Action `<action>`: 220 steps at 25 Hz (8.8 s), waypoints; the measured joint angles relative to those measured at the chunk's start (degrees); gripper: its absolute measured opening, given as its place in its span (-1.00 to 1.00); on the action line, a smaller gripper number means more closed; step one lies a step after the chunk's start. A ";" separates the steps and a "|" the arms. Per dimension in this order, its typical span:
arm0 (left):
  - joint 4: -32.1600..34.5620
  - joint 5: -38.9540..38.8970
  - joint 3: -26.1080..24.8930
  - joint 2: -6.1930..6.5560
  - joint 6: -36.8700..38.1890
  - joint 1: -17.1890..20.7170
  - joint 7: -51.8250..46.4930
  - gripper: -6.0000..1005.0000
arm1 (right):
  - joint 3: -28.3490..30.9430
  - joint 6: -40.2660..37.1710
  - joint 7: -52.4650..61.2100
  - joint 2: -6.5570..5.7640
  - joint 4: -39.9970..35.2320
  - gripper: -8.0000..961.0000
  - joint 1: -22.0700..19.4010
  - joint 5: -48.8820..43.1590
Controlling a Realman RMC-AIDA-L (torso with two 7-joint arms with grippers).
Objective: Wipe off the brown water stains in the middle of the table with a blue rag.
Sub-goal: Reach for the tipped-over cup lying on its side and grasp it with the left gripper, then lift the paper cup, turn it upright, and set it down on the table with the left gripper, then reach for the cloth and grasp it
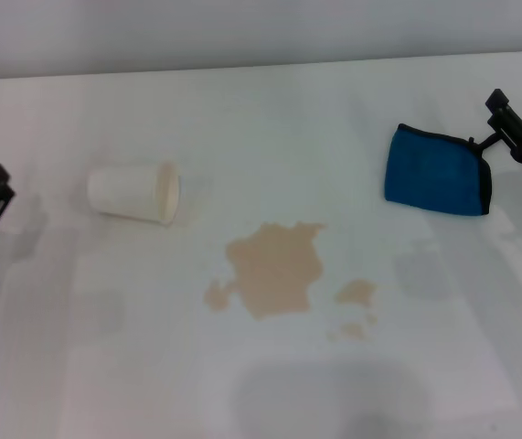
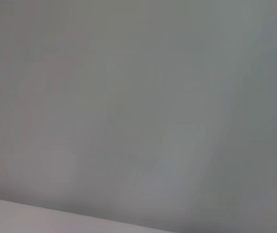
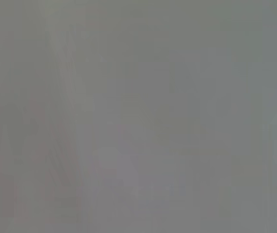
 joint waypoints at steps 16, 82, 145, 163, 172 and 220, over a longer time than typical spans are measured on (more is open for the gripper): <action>0.51 3.12 -0.05 0.15 -0.27 -2.28 -0.85 0.77 | 0.01 0.10 -0.04 -0.03 0.25 0.73 -0.40 0.22; -38.09 90.30 3.37 5.95 9.99 -45.17 -18.14 0.76 | 0.01 12.27 -0.10 -0.10 -3.77 0.73 2.57 0.36; -33.30 54.21 3.19 2.01 6.95 -34.16 -13.39 0.19 | 0.01 12.10 -0.04 -0.19 -4.58 0.73 2.59 0.35; -4.33 9.90 3.10 -0.17 2.26 -8.21 9.92 0.13 | 0.01 12.32 -0.02 -0.03 -6.24 0.73 3.37 0.45; 1.33 4.88 3.05 -0.41 -5.86 -4.76 9.96 0.11 | 0.01 12.21 -0.04 -0.01 -6.20 0.73 3.04 1.70; 7.89 2.68 3.07 -0.17 -6.14 3.15 9.84 0.57 | 0.01 11.70 0.51 -0.01 -5.40 0.73 1.89 3.26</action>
